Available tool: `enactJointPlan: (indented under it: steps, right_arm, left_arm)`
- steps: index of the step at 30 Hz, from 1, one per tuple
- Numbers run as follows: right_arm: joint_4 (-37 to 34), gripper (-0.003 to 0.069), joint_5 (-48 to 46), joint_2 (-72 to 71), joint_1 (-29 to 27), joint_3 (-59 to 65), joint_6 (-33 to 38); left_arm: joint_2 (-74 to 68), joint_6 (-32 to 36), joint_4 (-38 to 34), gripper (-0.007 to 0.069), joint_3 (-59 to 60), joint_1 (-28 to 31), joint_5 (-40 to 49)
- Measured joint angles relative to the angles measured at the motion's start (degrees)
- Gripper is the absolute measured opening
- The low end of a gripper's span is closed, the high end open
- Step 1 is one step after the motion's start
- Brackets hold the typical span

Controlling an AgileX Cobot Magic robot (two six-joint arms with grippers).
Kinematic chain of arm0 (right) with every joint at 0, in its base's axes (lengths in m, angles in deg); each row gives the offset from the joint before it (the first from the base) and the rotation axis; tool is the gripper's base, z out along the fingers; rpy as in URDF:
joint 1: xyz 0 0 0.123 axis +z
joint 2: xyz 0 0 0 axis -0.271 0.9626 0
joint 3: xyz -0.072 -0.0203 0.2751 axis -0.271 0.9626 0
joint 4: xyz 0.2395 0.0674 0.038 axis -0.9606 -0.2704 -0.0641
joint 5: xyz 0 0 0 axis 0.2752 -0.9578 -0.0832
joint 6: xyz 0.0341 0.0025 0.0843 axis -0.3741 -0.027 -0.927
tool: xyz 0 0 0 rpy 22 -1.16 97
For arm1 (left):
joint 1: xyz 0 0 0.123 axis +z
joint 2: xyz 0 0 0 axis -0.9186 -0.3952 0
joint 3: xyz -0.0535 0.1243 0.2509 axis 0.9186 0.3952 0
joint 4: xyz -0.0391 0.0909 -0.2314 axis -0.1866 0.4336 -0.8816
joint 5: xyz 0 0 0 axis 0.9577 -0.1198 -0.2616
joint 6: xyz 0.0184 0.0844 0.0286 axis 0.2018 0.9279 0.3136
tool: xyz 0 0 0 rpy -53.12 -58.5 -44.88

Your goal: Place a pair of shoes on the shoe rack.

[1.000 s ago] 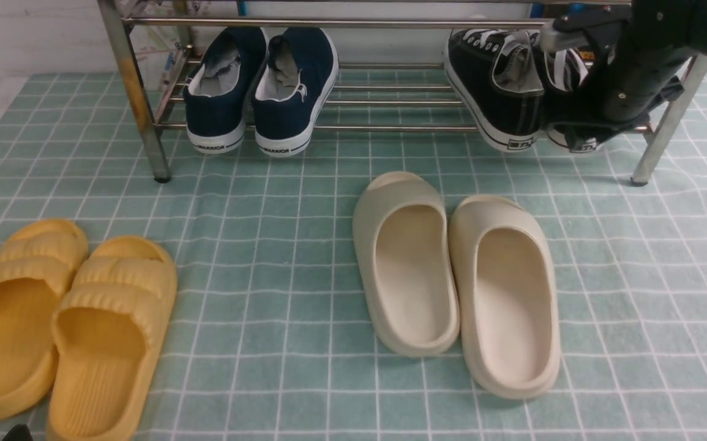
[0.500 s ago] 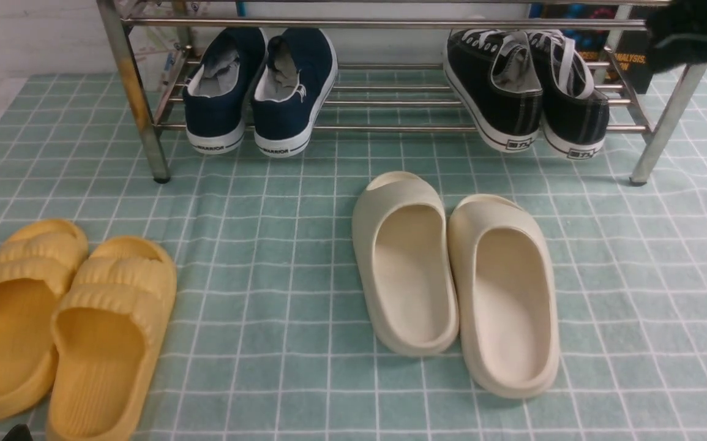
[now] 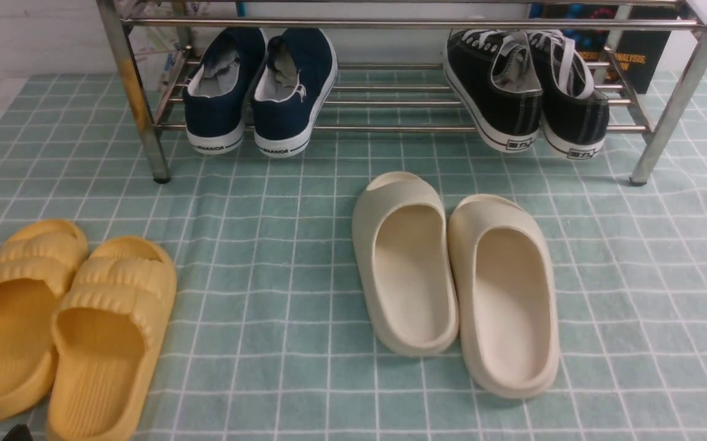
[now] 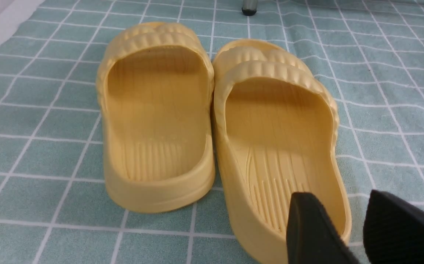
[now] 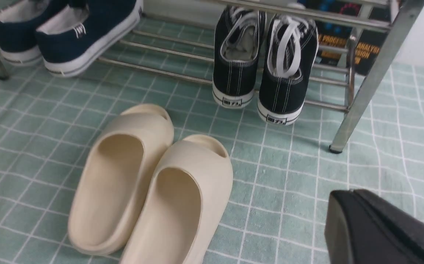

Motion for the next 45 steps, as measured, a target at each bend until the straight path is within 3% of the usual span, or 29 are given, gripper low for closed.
enactJointPlan:
  steps: [15,25,31,34,38,45]
  right_arm:
    - [0.7,-0.0003,-8.2,-6.6,0.0,2.6,-0.7]
    - [1.0,-0.0005,-6.3,-6.6,0.0,2.8,-0.7]
    - [0.6,-0.0005,8.3,-9.3,0.0,11.5,-0.8]
    - [1.5,-0.0005,23.4,-15.7,-0.1,23.9,-0.8]
    - [2.7,-0.0005,36.7,-22.5,-2.0,37.4,-0.9]
    - [3.3,-0.0005,45.7,-33.6,-7.8,54.2,-7.8]
  left_arm:
    - [0.0,0.0,0.0,0.0239,0.0,0.0,0.1]
    - [0.0,0.0,0.0,0.0239,0.0,0.0,0.1]
    - [0.0,0.0,0.0,0.0239,0.0,0.0,0.4]
    - [0.0,0.0,0.0,0.0239,0.0,0.0,0.5]
    - [0.0,0.0,0.0,0.0239,0.0,0.0,0.5]
    - [0.0,0.0,0.0,0.0239,0.0,0.0,0.5]
